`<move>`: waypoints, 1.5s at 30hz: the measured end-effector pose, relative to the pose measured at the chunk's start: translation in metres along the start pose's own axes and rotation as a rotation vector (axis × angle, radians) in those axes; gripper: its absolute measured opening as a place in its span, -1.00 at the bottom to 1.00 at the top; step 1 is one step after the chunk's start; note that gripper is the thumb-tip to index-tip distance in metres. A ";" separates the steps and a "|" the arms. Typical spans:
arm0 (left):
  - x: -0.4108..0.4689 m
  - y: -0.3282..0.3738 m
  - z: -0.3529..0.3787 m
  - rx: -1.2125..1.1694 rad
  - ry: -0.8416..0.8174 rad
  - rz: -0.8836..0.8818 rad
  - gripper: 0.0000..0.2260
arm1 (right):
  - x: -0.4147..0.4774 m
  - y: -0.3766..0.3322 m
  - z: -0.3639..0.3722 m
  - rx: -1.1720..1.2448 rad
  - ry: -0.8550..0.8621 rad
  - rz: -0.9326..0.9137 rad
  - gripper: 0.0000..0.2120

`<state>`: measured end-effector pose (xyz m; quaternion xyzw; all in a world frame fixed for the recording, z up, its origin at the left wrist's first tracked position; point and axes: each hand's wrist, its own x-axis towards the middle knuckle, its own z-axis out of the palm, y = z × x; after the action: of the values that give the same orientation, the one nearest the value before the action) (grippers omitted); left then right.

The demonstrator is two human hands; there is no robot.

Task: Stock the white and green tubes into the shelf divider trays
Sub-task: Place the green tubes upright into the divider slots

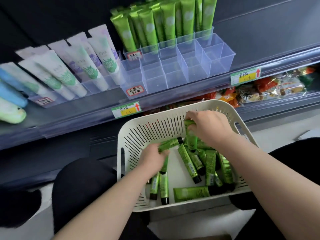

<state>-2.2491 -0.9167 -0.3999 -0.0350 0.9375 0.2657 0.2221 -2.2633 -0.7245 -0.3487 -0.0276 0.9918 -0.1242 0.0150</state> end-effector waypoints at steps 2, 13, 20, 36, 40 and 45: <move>-0.012 0.010 -0.032 0.004 0.169 0.143 -0.69 | -0.007 -0.005 -0.018 0.015 0.076 -0.067 -0.75; -0.016 0.106 -0.232 -0.042 0.837 0.506 -0.79 | 0.000 -0.044 -0.122 0.136 0.376 -0.176 -0.77; 0.050 0.129 -0.272 0.138 0.811 0.443 -0.77 | 0.028 -0.052 -0.147 0.172 0.484 -0.216 -0.75; 0.106 0.131 -0.267 0.560 0.710 0.359 -0.65 | 0.094 -0.062 -0.162 0.147 0.603 -0.192 -0.73; 0.069 0.120 -0.259 0.262 0.849 0.426 -0.62 | 0.111 -0.076 -0.169 0.142 0.632 -0.185 -0.73; 0.045 0.085 -0.240 0.151 0.912 0.514 -0.71 | 0.140 -0.100 -0.169 0.079 0.614 -0.176 -0.71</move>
<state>-2.4002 -0.9650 -0.1963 0.1003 0.9337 0.2012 -0.2786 -2.4040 -0.7878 -0.1635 -0.0737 0.9382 -0.1659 -0.2946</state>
